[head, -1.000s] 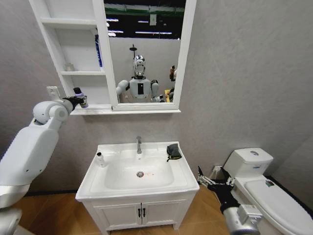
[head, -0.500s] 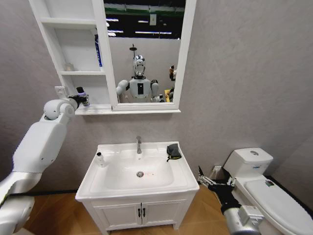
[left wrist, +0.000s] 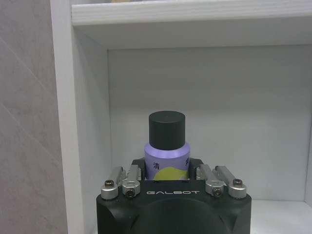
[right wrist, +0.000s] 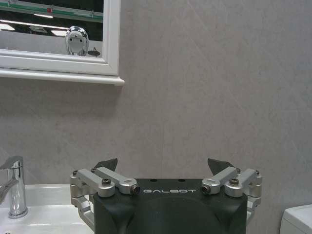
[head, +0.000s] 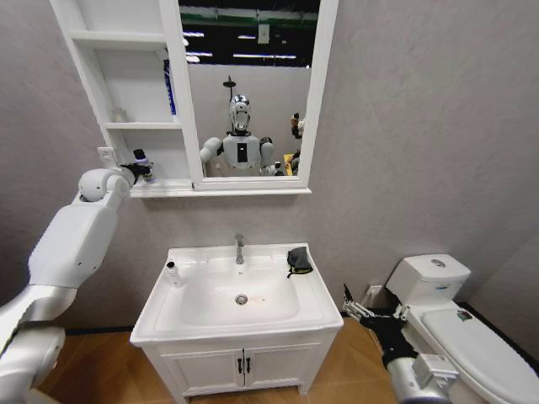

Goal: Move facial cleanser and shampoo from washbasin to cabinet, then wipe washbasin with towel.

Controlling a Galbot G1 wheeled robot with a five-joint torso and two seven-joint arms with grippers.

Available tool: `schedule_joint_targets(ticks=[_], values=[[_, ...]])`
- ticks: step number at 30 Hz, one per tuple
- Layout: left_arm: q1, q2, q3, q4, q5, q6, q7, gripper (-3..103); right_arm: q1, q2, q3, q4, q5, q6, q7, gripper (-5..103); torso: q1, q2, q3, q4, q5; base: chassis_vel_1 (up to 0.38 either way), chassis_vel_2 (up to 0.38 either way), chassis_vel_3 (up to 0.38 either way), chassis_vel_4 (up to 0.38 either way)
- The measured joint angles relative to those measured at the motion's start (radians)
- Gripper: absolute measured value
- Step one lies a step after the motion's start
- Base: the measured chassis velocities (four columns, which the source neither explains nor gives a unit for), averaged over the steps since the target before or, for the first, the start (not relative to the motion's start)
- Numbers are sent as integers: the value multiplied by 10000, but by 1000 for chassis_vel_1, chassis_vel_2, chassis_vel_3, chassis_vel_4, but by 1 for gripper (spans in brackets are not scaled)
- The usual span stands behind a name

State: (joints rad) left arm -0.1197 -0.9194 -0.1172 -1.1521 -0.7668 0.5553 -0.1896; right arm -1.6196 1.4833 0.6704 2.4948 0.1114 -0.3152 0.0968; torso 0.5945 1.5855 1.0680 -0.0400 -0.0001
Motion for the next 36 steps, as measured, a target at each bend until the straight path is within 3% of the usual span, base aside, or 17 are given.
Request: schedule_joint_targets(ticks=[3, 5, 7, 10, 11, 13, 14, 15, 17, 20, 21, 27, 29, 32, 33, 36], values=[[-32, -135, -21, 201, 199, -157, -13, 42, 38, 32, -14, -101, 14, 121, -40, 100, 0, 0, 0, 1, 1, 0, 0, 0, 0], [-99, -224, -21, 328, 300, -258, -29, 46, 74, 59, -26, -151, 15, 175, -61, 100, 1, 0, 0, 0, 0, 0, 0, 0, 0], [-234, -336, -15, 513, 472, -330, -42, 57, 131, 62, -29, -184, 14, 198, -77, 100, 1, 0, 0, -1, 2, 0, 0, 0, 0], [-274, -363, -12, 555, 575, -355, -39, 63, 153, 56, -27, -184, 15, 198, -78, 100, 1, 0, 0, -1, 2, 0, 0, 0, 0], [-294, -369, -2, 554, 658, -358, -30, 74, 195, 38, -15, -186, 21, 196, -77, 100, 1, 0, 0, 0, 2, 0, 0, 0, 0], [-294, -369, -3, 524, 669, -358, -31, 74, 215, 30, -10, -194, 24, 193, -76, 100, 1, 0, 0, 1, 1, 0, 0, 0, 0], [-242, -366, -43, 388, 672, -358, -57, 85, 229, 23, -8, -210, 34, 189, -74, 100, 1, 0, 0, 0, 2, 0, 0, 0, 0], [-242, -366, -43, 388, 672, -358, -57, 85, 229, 23, -8, -210, 34, 189, -74, 100, 1, 0, 0, 0, 2, 0, 0, 0, 0], [-1, -281, -202, 34, 666, -315, -173, 96, 230, 13, -6, -222, 39, 184, -71, 100, 1, 0, 0, -3, 2, 0, 0, 0, 0], [157, -222, -305, -154, 665, -295, -255, 96, 230, 3, -6, -227, 41, 183, -70, 100, 1, 0, 0, -3, 2, 0, 0, 0, 0], [489, -116, -548, -511, 704, -264, -356, 100, 230, -5, -3, -231, 45, 183, -66, 100, 1, 0, 0, 0, 2, 0, 0, 0, 0], [2050, 174, -1563, -2388, 727, -302, -790, 100, 263, 8, -19, -226, 70, 166, -79, 100, 0, 0, 0, 3, -3, 0, 0, 0, 0], [2451, 240, -1782, -3000, 566, -340, -998, 100, 299, 24, -32, -226, 70, 164, -77, 100, 1, 0, -1, -1, 2, 0, 0, 0, 0], [3957, 582, -2436, -4848, -33, -220, -1660, 100, 332, 81, -47, -205, 88, 159, -49, 100, 1, 0, -1, 1, -3, 0, 0, 0, 0], [3957, 582, -2436, -4848, -33, -220, -1660, 100, 332, 81, -47, -205, 88, 159, -49, 100, 1, 0, -1, 1, -3, 0, 0, 0, 0], [6614, 532, -3672, -7027, -10, -166, -2099, 100, 326, 90, -27, -166, 127, 157, -20, 100, -2, 1, -3, 1, 2, 0, 0, 0, 0]])
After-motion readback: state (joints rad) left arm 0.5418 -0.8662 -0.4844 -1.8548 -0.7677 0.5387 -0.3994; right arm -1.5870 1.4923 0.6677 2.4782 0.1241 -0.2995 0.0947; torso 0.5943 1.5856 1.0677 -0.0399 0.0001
